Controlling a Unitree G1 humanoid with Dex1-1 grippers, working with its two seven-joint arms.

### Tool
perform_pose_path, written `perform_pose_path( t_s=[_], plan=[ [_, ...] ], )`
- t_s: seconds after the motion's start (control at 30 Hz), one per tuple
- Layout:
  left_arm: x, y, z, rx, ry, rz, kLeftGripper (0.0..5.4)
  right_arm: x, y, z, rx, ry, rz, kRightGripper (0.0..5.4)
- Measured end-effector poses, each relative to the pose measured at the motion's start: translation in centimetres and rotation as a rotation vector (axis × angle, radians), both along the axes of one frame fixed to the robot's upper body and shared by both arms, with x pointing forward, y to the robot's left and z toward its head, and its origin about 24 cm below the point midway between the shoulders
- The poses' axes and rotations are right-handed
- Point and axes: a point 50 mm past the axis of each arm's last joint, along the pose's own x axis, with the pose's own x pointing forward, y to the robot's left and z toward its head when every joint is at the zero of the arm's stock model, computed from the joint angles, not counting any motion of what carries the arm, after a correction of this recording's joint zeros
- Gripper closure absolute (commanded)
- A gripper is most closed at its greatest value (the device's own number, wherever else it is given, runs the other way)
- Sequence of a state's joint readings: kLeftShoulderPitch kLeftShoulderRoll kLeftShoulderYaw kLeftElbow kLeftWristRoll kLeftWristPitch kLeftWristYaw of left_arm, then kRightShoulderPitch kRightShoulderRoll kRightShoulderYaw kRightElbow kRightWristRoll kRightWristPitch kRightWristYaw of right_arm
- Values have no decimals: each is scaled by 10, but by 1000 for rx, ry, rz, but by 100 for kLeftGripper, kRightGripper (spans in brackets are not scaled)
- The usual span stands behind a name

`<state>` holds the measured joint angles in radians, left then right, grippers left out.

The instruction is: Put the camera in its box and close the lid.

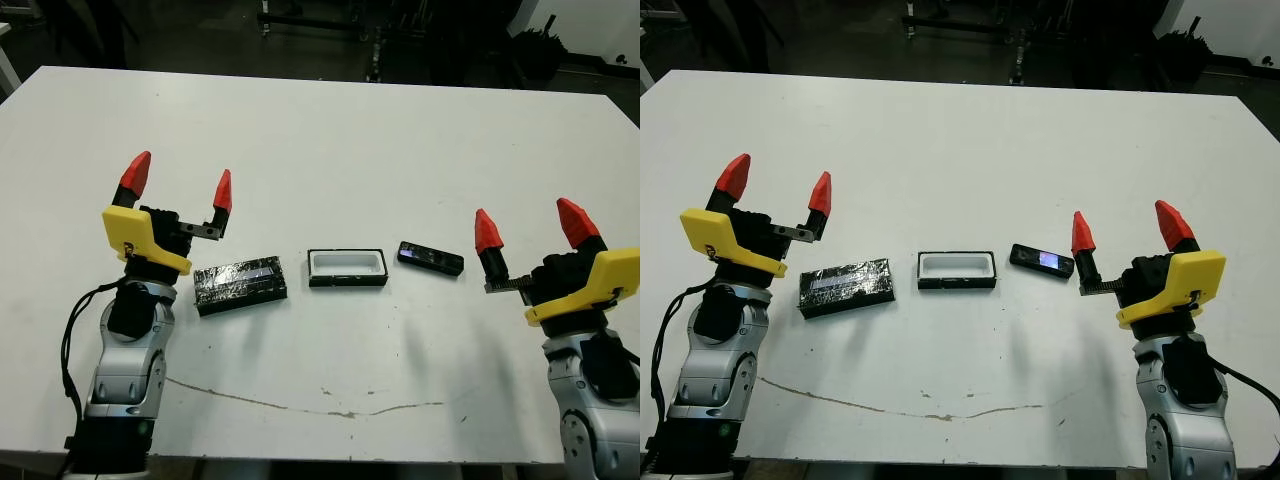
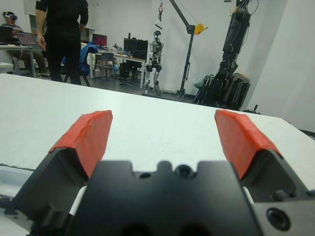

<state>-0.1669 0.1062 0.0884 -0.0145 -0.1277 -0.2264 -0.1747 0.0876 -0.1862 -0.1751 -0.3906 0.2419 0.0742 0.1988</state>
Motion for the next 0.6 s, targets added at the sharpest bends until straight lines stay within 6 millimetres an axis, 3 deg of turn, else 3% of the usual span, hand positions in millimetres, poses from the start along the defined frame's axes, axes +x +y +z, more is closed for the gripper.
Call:
perform_pose_path(
  t_s=[0.4, 0.6],
  plan=[
    [-1, -6, -1, -18, 6, -14, 0, 5, -5, 1, -48, 32, 61, 3],
    [-2, -10, 0, -31, 11, -23, 0, 39, -37, 39, -233, 29, 220, 3]
  ],
)
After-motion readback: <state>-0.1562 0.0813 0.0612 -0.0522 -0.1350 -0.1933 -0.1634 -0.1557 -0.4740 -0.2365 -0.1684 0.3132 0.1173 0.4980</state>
